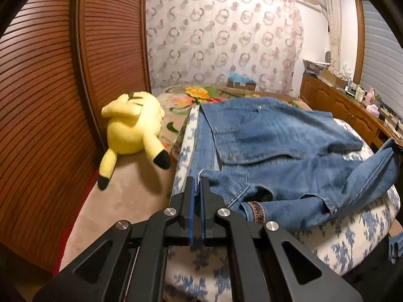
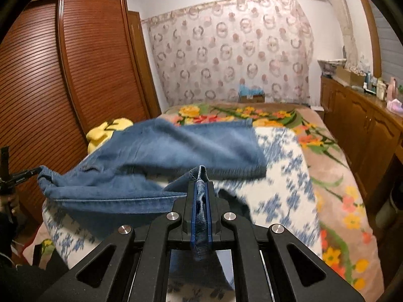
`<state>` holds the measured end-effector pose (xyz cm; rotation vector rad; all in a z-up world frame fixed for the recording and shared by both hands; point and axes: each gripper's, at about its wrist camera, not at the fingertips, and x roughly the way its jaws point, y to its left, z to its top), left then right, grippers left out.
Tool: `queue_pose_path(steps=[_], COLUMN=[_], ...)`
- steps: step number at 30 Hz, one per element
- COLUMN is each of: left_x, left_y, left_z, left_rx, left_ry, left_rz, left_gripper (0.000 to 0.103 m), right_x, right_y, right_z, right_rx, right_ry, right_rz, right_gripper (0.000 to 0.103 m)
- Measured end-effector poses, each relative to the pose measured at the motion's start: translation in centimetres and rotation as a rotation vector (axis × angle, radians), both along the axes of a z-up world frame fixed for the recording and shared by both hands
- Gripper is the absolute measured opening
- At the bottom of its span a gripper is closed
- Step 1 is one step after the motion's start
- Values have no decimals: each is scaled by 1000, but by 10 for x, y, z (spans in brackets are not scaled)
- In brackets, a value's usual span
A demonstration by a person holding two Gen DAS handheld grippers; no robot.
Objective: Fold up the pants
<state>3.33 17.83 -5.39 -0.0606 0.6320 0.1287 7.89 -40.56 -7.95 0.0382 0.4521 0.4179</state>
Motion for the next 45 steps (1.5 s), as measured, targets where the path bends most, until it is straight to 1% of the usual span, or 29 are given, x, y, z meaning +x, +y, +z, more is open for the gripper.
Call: queue_pose_path(steps=[6, 15, 23, 26, 29, 34, 38, 41, 45], left_x=[18, 50, 97, 117, 137, 167, 180, 187, 201], left_y=[-1, -4, -8, -9, -9, -9, -7, -3, 1], left_z=[-2, 30, 51, 58, 58, 45, 40, 47, 62], left_rx=[2, 12, 11, 13, 20, 11, 10, 5, 18], left_ry=[14, -26, -45, -46, -41, -2, 10, -7, -41], left_rz=[4, 3, -6, -25, -35, -44, -36, -29, -22], left_gripper=[4, 4, 4, 4, 4, 4, 4, 4, 4], right_x=[26, 70, 101, 111, 124, 144, 158, 161, 173], right_y=[1, -2, -4, -5, -2, 6, 9, 10, 15], right_z=[-10, 21, 29, 33, 28, 18, 26, 38, 44], right_rx=[1, 29, 18, 23, 11, -1, 5, 9, -10], right_ry=[22, -29, -38, -38, -22, 19, 15, -15, -43], right_rz=[-3, -12, -22, -19, -21, -27, -39, -39, -35], right_gripper=[5, 5, 5, 5, 5, 5, 5, 5, 5])
